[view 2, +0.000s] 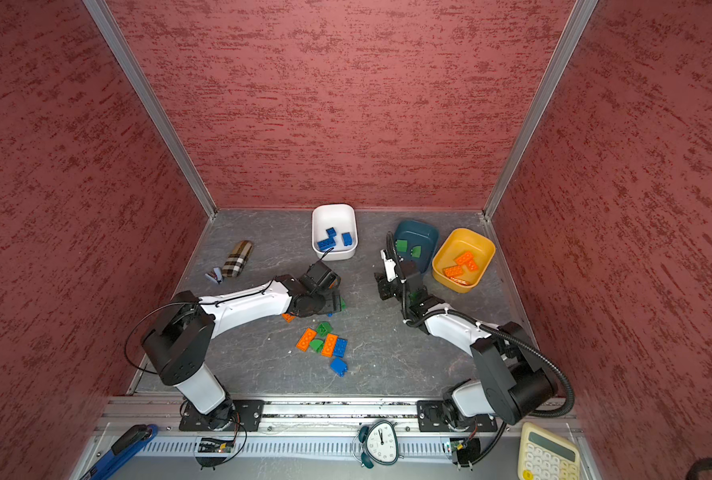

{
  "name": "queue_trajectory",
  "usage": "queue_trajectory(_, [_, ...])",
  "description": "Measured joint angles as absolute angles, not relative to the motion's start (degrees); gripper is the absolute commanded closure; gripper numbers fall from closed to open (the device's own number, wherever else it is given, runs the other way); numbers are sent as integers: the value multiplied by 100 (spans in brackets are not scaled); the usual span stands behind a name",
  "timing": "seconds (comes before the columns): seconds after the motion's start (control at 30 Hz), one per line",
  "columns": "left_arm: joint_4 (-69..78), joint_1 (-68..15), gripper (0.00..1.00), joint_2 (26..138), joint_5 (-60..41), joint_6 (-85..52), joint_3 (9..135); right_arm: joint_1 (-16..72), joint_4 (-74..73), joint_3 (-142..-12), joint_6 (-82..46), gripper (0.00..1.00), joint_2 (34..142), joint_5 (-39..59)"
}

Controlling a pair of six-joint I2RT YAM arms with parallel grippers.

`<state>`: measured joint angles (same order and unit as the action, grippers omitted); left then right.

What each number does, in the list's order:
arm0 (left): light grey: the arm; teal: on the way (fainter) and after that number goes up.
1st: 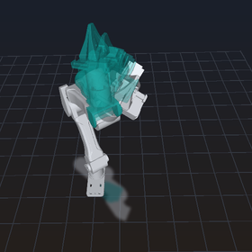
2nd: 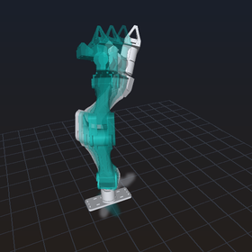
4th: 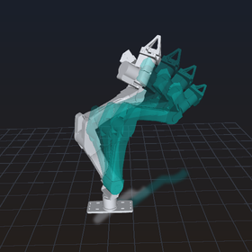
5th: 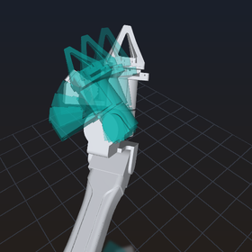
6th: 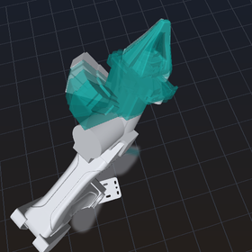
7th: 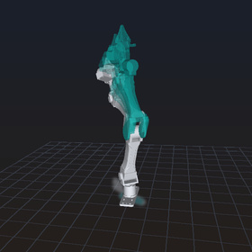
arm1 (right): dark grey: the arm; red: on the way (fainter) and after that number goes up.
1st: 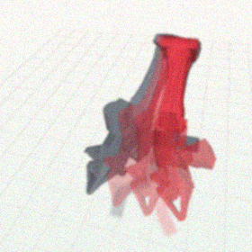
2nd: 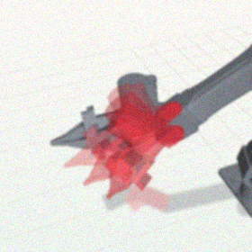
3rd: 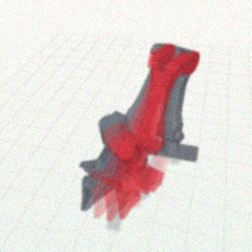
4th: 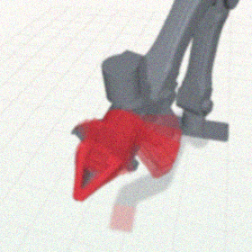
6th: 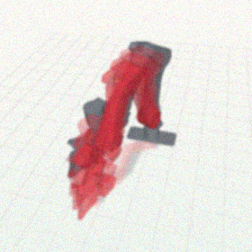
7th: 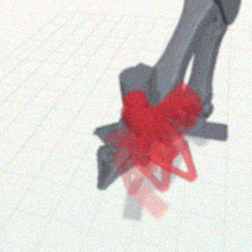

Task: Sort the legos into containers by color
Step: 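Carry the green brick into the teal tub with right gripper while left grasps blue brick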

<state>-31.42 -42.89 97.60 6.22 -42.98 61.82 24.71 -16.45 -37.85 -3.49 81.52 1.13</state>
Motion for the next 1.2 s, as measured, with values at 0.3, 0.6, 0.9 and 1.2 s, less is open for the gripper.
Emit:
queue_trajectory(0.3, [-3367, -4292, 43, 9839, 709, -4475, 6208, 1262, -1332, -5358, -718, 66, 9456, 250])
queue_trajectory(0.6, [-3450, -4254, 45, 10092, 727, -4622, 6464, 991, -569, -6239, -1275, 10, 10066, 189])
queue_trajectory(0.9, [-3417, -4237, 50, 10479, 609, -4624, 6757, 1007, -521, -5813, -1446, 1, 9585, 189])
queue_trajectory(1.2, [-3540, -4244, 51, 10792, 545, -4600, 6910, 1007, -467, -5594, -1605, 1, 9271, 191])
